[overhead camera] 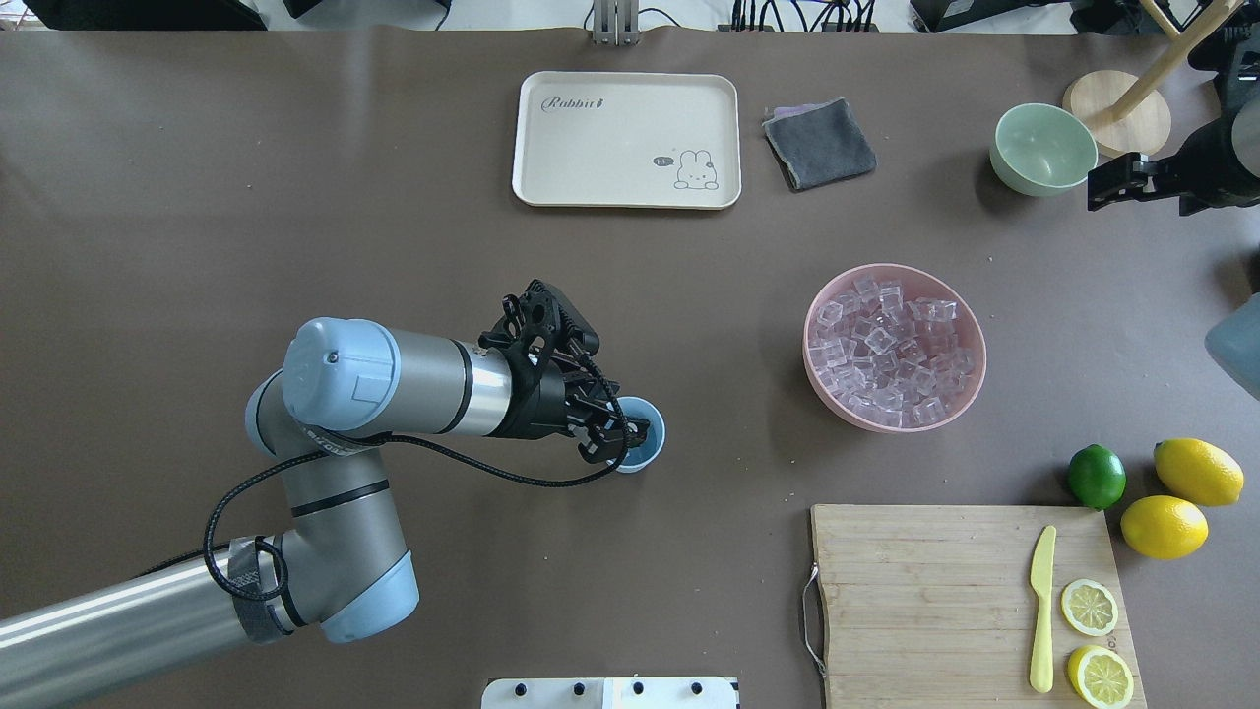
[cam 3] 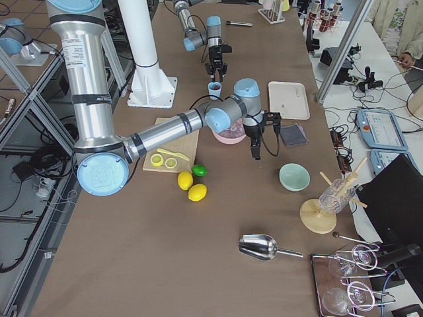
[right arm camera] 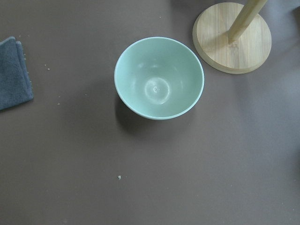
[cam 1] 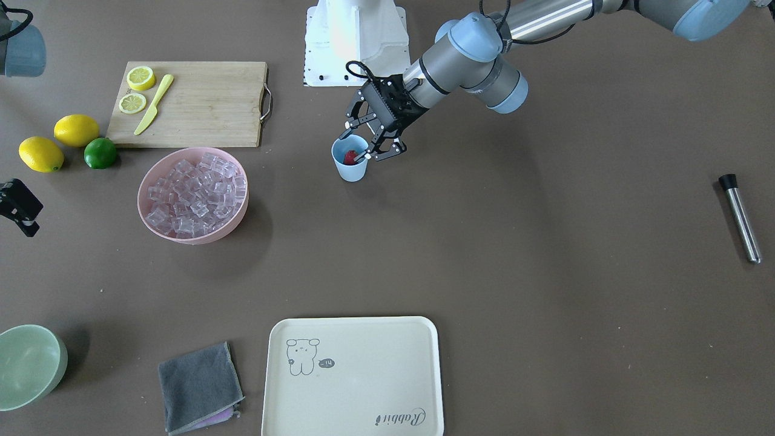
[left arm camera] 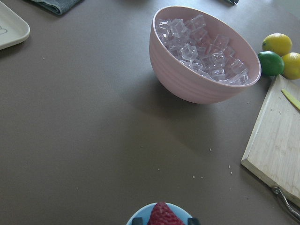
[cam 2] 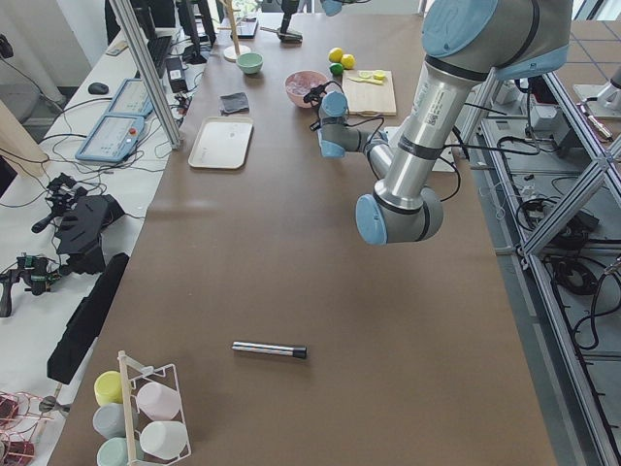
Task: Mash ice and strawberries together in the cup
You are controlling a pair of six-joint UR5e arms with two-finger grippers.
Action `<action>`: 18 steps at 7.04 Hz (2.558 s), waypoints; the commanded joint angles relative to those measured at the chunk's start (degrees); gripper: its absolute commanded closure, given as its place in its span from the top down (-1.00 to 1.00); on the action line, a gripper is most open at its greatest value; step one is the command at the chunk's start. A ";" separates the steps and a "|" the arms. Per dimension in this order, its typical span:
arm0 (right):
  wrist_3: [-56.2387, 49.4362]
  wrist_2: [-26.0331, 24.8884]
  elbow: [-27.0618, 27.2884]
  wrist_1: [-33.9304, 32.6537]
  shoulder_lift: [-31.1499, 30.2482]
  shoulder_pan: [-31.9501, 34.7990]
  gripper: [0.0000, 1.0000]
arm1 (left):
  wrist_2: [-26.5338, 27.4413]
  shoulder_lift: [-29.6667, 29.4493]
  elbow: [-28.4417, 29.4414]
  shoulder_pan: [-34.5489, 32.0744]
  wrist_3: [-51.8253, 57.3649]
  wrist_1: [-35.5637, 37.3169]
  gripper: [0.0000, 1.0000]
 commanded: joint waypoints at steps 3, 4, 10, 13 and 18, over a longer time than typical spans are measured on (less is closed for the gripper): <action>0.00 0.00 0.34 0.00 -0.03 0.00 1.00 | -3.11 -0.54 -0.61 -5.58 -0.19 -0.80 0.94; 0.00 0.35 0.43 -0.09 -0.03 0.09 1.00 | -10.71 -0.37 -0.35 -11.01 -0.11 -0.28 0.94; -0.17 2.64 2.44 0.09 0.76 0.09 1.00 | -23.17 9.79 3.78 -33.08 0.33 0.70 0.94; -0.88 2.90 3.06 0.18 1.64 -1.66 1.00 | -26.78 21.40 5.53 -47.33 1.30 0.78 0.94; -7.25 3.16 2.45 -0.70 2.78 -0.63 1.00 | -27.83 23.45 14.68 -61.50 20.35 20.79 0.94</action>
